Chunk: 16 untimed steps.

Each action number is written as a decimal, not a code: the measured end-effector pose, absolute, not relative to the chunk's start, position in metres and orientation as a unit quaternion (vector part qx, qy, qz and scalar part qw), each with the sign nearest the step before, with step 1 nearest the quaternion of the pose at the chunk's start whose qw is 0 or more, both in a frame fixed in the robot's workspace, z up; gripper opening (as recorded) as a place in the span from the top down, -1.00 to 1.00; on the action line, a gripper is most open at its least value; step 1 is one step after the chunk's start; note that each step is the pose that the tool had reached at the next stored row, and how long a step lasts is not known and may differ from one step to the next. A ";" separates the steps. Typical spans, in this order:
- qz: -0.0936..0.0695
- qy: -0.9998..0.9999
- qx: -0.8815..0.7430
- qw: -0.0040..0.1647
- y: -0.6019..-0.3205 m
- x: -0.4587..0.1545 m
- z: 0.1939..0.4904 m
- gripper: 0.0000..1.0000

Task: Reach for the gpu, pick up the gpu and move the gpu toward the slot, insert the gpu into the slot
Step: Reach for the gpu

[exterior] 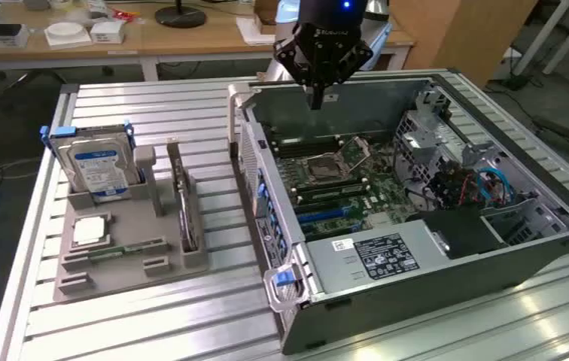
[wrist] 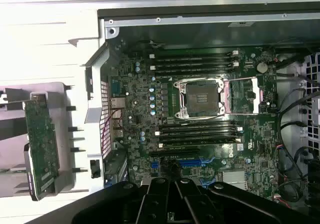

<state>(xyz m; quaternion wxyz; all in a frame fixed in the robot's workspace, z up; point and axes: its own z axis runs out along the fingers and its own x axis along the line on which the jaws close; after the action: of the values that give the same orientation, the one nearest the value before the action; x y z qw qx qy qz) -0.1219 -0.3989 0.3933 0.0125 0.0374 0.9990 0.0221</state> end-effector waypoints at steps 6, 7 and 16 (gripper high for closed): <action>0.022 0.999 0.037 0.012 -0.399 -0.122 0.393 0.80; 0.022 0.999 0.037 0.012 -0.399 -0.122 0.393 0.80; 0.022 0.999 0.037 0.012 -0.399 -0.132 0.393 0.80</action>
<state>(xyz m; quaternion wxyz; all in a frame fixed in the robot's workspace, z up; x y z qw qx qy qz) -0.1323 -0.3989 0.3933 0.0125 0.0374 0.9990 0.0221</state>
